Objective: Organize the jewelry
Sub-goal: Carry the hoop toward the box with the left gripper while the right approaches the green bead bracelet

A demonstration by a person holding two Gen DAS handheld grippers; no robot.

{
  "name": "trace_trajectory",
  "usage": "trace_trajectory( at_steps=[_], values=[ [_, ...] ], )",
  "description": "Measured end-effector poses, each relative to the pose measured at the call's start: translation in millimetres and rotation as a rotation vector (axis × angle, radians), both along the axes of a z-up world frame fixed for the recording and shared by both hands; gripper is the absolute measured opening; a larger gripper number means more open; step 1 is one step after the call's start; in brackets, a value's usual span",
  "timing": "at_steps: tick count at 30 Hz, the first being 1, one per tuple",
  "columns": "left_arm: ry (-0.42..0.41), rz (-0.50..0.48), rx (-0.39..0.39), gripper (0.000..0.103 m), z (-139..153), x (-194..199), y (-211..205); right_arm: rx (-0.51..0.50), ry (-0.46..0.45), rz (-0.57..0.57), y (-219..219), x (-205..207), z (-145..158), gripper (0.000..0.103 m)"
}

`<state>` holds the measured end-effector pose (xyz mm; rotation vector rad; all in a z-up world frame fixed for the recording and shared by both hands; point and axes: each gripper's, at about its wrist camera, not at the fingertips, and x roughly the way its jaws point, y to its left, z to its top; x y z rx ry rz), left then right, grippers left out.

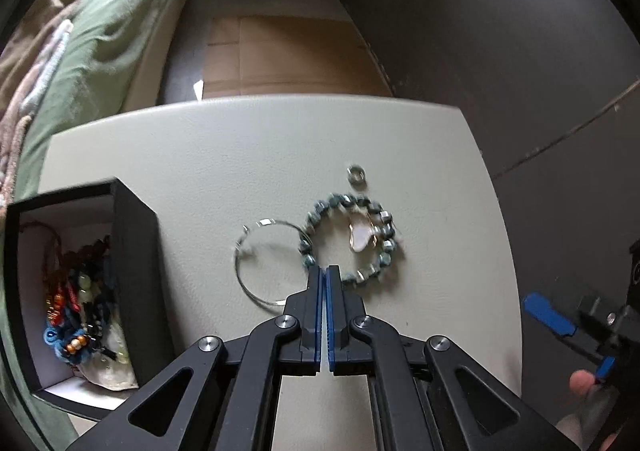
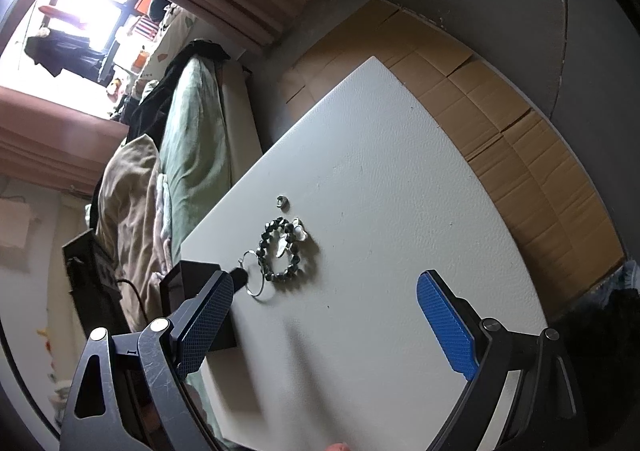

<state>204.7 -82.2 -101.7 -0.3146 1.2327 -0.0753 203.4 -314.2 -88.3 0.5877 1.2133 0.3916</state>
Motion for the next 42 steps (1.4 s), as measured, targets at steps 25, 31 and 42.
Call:
trace_trajectory(
  at_steps=[25, 31, 42],
  values=[
    [-0.040, -0.306, 0.378, 0.025, -19, -11, -38, 0.028, -0.005, -0.041, -20, -2, 4, 0.094],
    [-0.066, -0.296, 0.279, 0.002, -19, -7, -30, 0.031, -0.012, -0.031, -14, -2, 2, 0.094],
    [-0.152, -0.110, 0.069, 0.002, 5, -31, 11, 0.065, -0.029, 0.012, 16, 3, -7, 0.078]
  ],
)
